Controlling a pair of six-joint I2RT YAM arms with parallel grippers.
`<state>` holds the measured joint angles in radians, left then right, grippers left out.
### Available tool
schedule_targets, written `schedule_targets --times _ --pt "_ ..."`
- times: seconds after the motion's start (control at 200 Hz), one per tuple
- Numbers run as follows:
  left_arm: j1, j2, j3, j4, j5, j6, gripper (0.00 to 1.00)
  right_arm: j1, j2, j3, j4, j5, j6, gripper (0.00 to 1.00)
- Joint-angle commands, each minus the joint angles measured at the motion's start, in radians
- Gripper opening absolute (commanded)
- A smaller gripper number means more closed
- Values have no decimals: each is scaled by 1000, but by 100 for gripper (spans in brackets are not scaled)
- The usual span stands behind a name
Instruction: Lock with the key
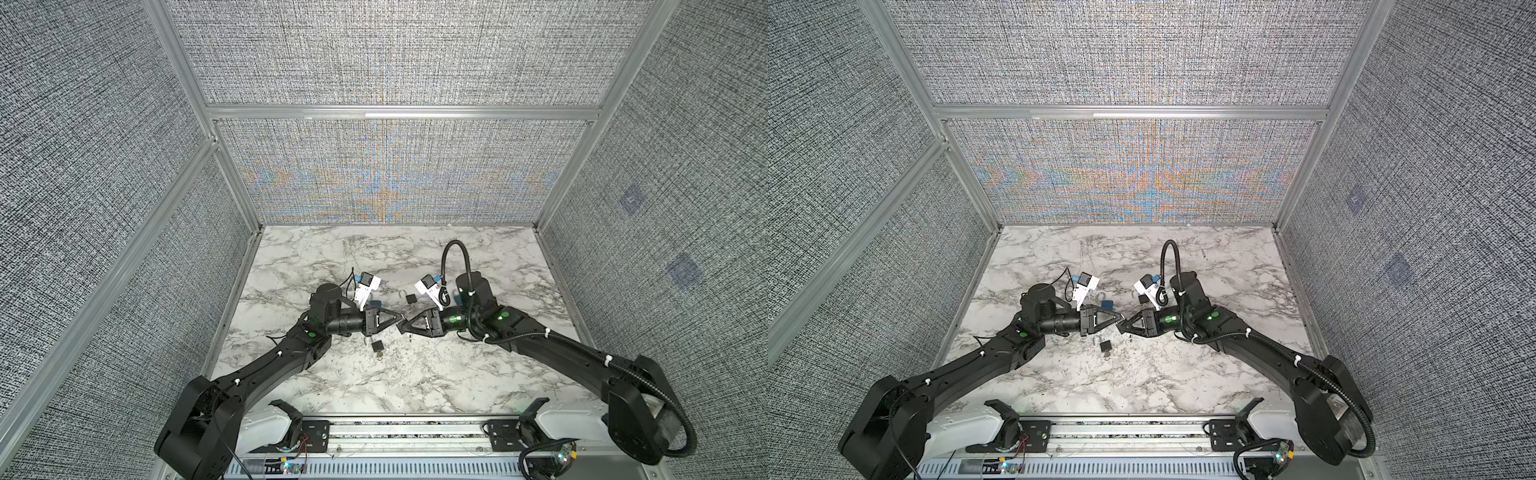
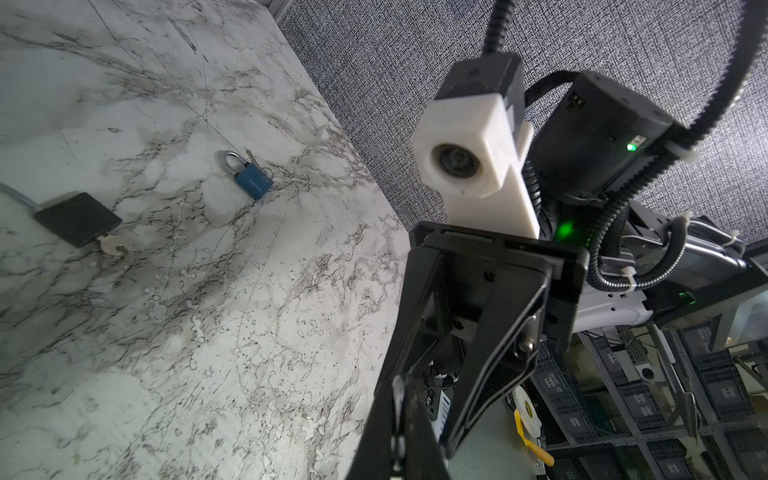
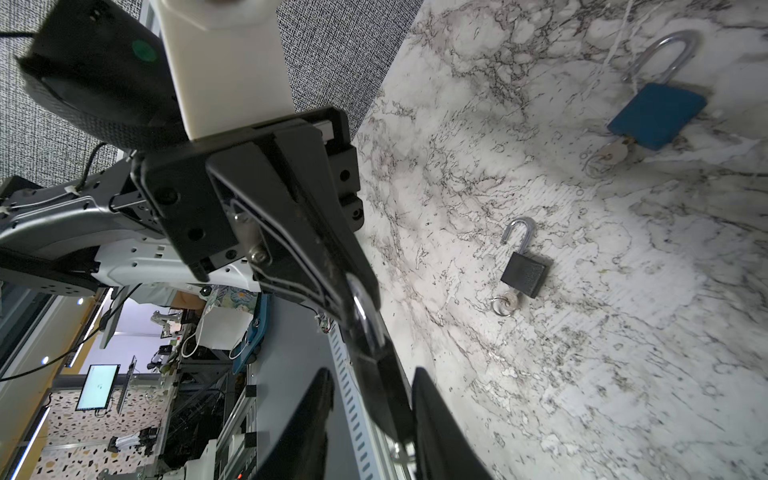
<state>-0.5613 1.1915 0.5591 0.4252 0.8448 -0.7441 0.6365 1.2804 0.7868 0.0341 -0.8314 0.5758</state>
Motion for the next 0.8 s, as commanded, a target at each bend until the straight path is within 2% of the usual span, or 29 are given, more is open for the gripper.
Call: schedule_targets --times 0.0,0.47,0.795 --pt "1 -4 10 55 -61 -54 0 -7 -31 -28 67 -10 37 34" --pt "1 13 17 102 -46 -109 0 -16 -39 -74 118 9 55 32" --pt "1 12 10 109 -48 -123 0 -20 -16 -58 116 9 52 12"
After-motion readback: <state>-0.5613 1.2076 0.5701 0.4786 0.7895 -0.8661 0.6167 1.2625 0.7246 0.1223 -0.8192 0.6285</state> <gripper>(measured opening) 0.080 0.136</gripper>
